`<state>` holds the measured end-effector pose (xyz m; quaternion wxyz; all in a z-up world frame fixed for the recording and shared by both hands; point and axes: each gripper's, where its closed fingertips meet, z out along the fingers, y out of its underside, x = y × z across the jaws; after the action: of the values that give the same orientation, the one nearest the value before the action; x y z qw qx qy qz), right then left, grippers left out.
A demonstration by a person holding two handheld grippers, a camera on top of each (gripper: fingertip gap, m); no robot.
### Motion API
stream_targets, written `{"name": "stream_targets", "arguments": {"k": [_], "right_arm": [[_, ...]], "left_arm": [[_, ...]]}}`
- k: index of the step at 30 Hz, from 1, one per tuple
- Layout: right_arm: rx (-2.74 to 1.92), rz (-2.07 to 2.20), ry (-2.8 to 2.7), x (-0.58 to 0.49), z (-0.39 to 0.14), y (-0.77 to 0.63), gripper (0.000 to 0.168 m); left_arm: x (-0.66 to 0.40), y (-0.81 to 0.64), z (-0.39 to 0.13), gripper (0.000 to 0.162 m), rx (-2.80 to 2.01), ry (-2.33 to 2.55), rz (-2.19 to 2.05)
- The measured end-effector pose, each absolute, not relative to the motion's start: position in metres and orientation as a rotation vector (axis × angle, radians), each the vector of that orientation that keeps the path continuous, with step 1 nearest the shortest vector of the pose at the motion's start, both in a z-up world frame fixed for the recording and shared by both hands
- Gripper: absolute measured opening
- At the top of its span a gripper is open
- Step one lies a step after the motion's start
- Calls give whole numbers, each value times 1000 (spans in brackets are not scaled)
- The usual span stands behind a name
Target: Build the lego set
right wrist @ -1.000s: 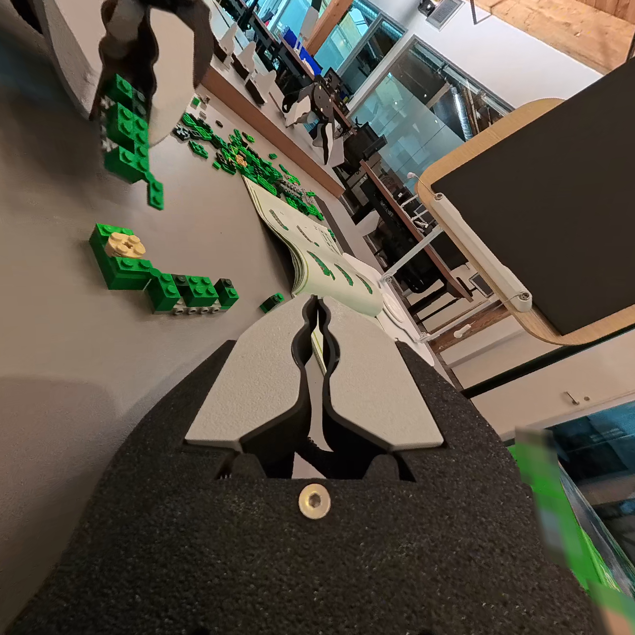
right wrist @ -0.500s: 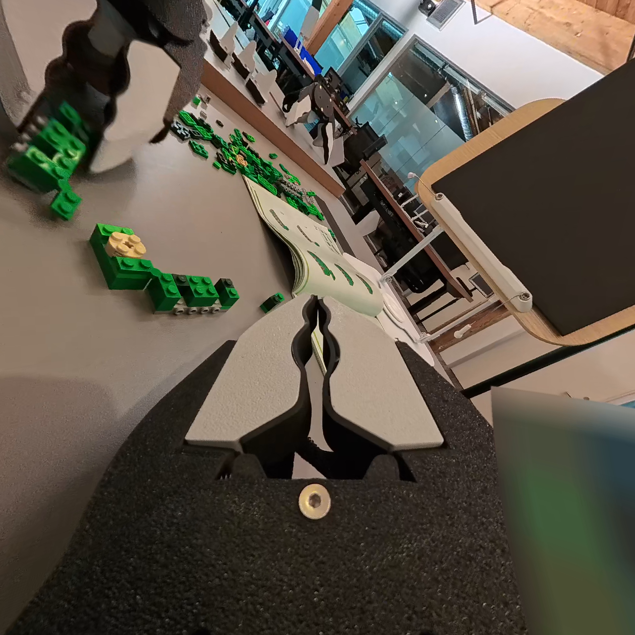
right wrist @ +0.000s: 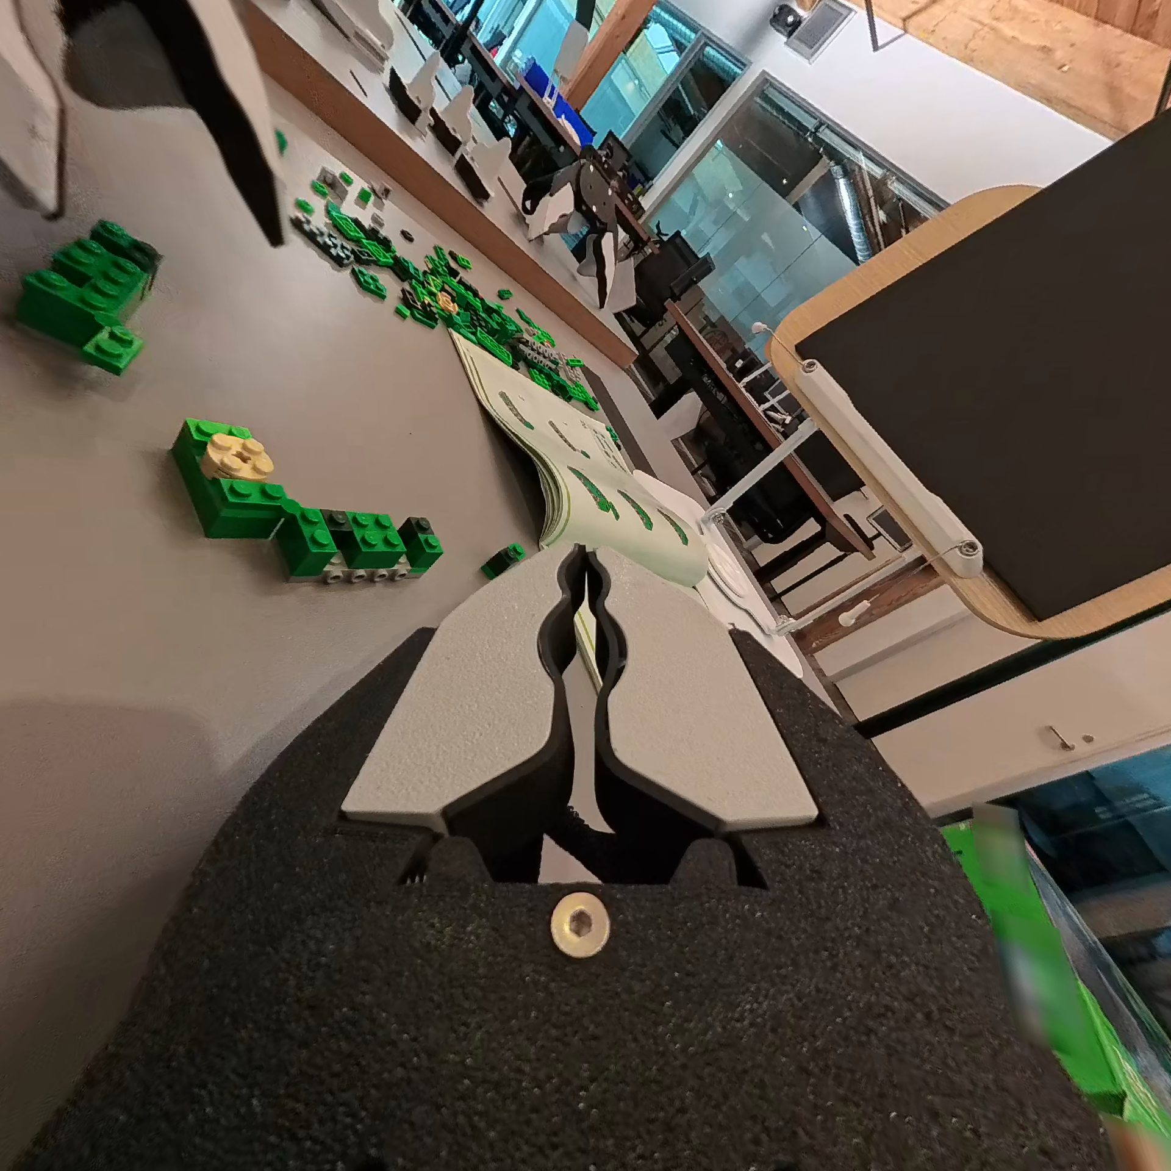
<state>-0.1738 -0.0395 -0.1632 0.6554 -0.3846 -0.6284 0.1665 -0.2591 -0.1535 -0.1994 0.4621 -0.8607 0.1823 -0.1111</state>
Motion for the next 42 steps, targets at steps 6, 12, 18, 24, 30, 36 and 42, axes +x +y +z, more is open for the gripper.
{"name": "stream_targets", "arguments": {"k": [6,12,18,24,30,36,42], "right_arm": [[-864,401,-1426,-172,-162,-43,0],[-792,580,-1608,-171,-172,-78,10],[-927,768,-1981,-178,-194,-114,31],[-992,667,-2380,-192,-213,-126,37],[-1033,536,-2608,-197,-223,-126,25],[-965,461,-2666,-192,-226,-126,17],[-910,448,-2606,-175,-218,-124,16]], "left_arm": [[-248,-167,-227,80,-2288,374,-67],[-248,-160,-230,62,-2310,292,-80],[-247,-159,-230,56,-2319,320,-114],[-246,-159,-230,55,-2293,359,-164],[-244,-160,-230,54,-2253,439,-189],[-234,-154,-216,54,-2140,583,-258],[-217,-135,-198,54,-2061,718,-336]]}}
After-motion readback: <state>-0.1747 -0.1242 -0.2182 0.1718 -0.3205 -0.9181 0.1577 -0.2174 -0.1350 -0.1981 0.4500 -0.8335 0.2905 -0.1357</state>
